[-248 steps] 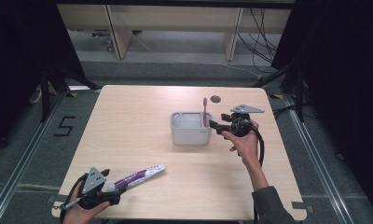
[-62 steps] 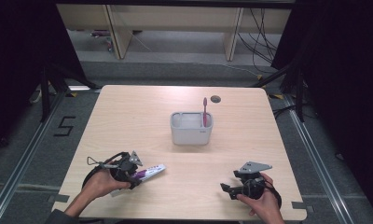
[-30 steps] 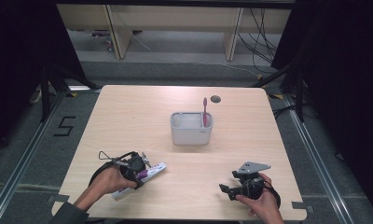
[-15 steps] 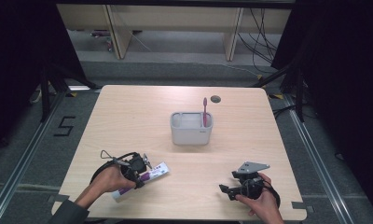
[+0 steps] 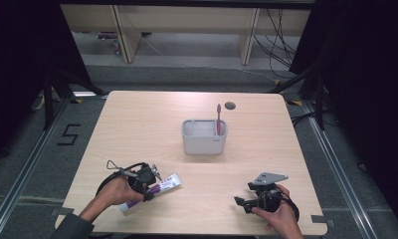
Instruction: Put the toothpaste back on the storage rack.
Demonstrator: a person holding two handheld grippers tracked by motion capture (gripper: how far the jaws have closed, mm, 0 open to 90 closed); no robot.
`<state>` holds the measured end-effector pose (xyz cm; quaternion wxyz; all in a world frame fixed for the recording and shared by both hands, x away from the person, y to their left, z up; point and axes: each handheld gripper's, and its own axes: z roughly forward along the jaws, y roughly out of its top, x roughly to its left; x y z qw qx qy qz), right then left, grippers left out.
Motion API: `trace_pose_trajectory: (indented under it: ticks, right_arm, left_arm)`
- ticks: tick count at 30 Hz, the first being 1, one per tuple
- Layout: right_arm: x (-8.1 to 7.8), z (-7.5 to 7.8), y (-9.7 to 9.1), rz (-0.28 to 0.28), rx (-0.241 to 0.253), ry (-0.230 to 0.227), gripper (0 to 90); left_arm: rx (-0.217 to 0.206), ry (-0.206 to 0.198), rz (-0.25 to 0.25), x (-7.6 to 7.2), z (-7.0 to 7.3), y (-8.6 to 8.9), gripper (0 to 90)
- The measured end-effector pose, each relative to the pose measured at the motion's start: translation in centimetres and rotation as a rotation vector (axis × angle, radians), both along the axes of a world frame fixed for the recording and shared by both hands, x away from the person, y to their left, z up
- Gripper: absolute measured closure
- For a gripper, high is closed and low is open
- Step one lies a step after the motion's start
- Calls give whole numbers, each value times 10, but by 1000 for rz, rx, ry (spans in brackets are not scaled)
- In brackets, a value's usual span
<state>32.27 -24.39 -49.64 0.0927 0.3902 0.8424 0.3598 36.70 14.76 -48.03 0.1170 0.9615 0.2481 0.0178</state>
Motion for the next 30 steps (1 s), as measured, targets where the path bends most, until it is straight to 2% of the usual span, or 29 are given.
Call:
trace_pose_trajectory:
  ticks: [14,18,19,20,22,24,28,30]
  right_arm:
    - [1,-1,-1,1,-1,2,256]
    - [1,-1,-1,0,-1,3,256]
    - [1,-1,-1,0,-1,2,256]
    - [-1,0,0,-14,9,19,256]
    - [0,-1,-1,-5,5,11,256]
    - [1,-1,-1,-4,3,9,257]
    - [1,-1,-1,-7,1,5,258]
    - [1,-1,-1,-6,2,6,259]
  left_arm:
    - [16,-19,-24,2,8,0,749]
    - [9,-40,-19,3,14,1,750]
    - [0,-45,-14,3,16,1,750]
    - [-6,-49,-14,3,18,1,750]
    - [-26,-82,-24,4,22,2,750]
    - [-49,-102,-12,6,26,3,750]
    - [-115,-162,8,9,35,7,751]
    - [-163,-187,15,10,39,9,751]
